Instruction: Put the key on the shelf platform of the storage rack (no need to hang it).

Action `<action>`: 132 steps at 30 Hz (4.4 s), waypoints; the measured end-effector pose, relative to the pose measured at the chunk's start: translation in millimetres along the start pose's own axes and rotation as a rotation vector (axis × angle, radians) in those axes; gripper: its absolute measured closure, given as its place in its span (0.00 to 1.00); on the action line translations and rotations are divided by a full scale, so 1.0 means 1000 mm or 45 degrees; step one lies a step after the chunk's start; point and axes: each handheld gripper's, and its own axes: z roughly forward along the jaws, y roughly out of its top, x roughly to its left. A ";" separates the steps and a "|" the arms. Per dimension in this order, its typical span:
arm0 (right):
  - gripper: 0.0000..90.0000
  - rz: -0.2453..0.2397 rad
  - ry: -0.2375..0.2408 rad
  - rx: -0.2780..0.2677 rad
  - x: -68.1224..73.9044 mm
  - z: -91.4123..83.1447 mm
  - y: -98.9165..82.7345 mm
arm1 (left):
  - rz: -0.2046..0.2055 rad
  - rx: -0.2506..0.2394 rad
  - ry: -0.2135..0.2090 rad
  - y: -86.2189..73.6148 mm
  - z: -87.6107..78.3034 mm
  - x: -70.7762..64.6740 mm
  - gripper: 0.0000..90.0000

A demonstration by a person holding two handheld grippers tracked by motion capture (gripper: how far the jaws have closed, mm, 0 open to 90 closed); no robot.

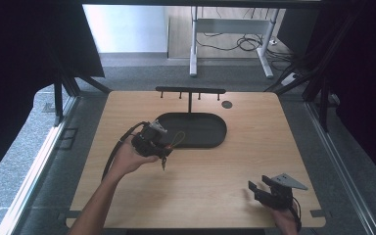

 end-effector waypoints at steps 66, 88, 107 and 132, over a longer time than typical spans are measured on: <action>0.41 0.003 0.019 0.015 -0.001 0.001 0.000 | 0.017 0.093 0.067 0.084 0.035 0.052 0.75; 0.40 -0.029 0.044 0.017 0.001 -0.001 -0.001 | 0.043 0.081 0.102 0.097 0.063 0.052 0.74; 0.41 -0.013 0.026 0.014 -0.003 -0.001 -0.001 | -0.014 0.120 0.114 0.077 0.092 0.063 0.74; 0.40 -0.040 0.030 0.019 0.000 0.001 0.001 | -0.011 0.015 0.034 0.054 0.059 0.043 0.62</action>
